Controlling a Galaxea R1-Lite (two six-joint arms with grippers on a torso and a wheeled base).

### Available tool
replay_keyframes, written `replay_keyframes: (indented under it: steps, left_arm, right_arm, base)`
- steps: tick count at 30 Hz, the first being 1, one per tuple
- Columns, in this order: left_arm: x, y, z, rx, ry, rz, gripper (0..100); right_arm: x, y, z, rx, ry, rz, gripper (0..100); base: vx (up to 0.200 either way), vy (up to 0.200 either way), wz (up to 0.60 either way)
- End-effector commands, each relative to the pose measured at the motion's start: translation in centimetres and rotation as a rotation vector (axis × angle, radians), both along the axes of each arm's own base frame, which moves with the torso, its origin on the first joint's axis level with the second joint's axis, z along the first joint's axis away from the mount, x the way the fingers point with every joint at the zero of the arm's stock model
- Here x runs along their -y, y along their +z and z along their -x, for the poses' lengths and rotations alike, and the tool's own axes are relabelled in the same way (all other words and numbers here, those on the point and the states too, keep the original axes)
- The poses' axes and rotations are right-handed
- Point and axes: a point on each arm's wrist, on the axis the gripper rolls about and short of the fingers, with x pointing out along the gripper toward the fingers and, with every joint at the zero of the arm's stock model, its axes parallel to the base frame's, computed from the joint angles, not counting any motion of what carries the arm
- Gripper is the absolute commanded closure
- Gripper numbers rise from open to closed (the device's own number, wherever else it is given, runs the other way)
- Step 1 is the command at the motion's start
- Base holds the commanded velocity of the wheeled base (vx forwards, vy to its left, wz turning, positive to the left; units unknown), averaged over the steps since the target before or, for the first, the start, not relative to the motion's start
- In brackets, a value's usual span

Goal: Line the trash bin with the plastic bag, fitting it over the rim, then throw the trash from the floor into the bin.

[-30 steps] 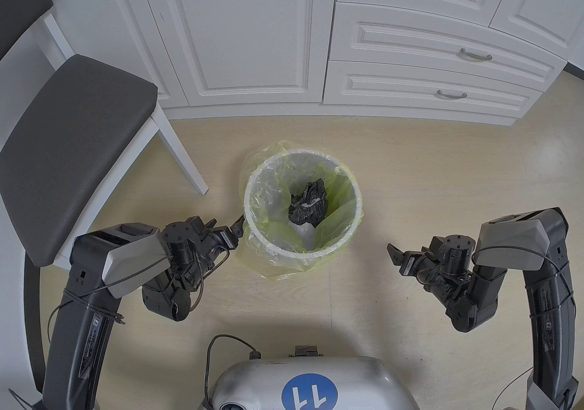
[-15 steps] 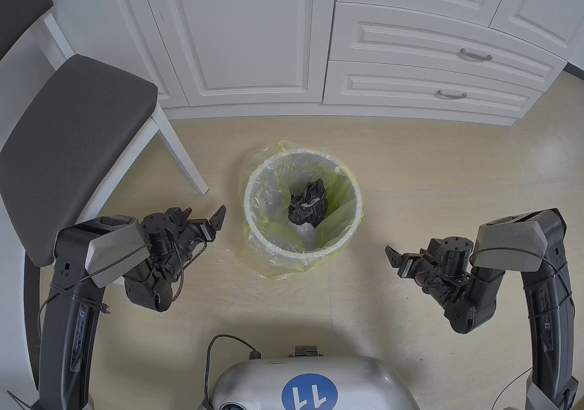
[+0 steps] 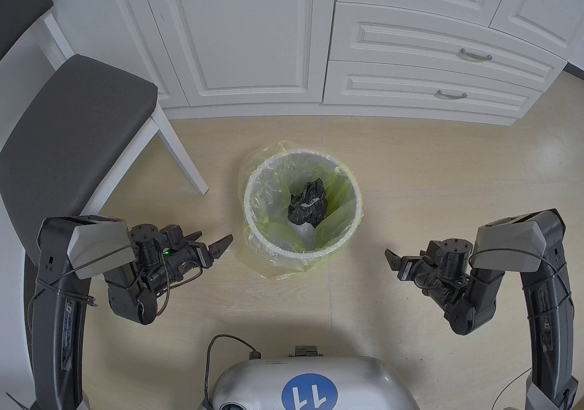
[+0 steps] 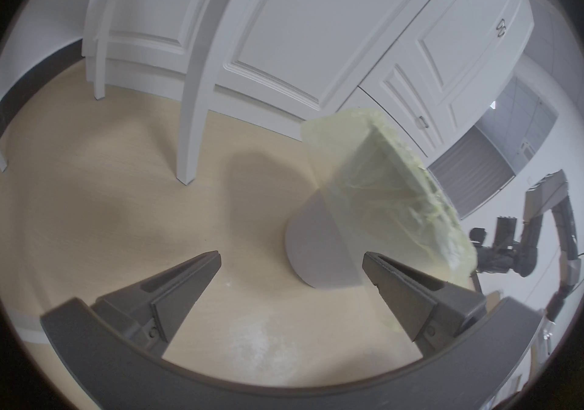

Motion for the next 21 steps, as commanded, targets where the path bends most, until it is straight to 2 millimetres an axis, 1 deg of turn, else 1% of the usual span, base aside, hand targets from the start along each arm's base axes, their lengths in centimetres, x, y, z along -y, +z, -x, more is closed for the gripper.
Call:
replay_keyframes:
  steps: [1,3,7,14,18,21]
  left_arm:
    - [-0.7,1.5,1.8,-0.026,-0.052,0.004,0]
    - [-0.4,1.4,2.1,-0.035,-0.07,0.003,0]
    - [1.1,1.0,2.7,-0.054,-0.11,0.002,0]
    - [1.8,0.8,3.2,-0.071,-0.133,-0.001,0]
    - [2.4,0.6,2.9,-0.064,-0.145,0.001,0]
    - [2.8,0.2,2.2,-0.053,-0.136,0.007,0]
  right_arm:
    - [0.0,0.0,0.0,0.011,0.001,0.0,0]
    - [0.0,0.0,0.0,0.011,0.001,0.001,0]
    - [0.0,-0.1,0.1,0.008,0.003,0.002,0]
    - [-0.1,-0.4,0.1,0.003,0.004,0.003,0]
    - [-0.2,-0.6,0.1,-0.002,0.006,0.004,0]
    - [-0.3,-0.6,0.2,-0.005,0.009,0.005,0]
  base:
    - [0.0,0.0,0.0]
    - [0.0,0.0,0.0]
    - [0.0,0.0,0.0]
    - [0.0,0.0,0.0]
    - [0.0,0.0,0.0]
    - [0.0,0.0,0.0]
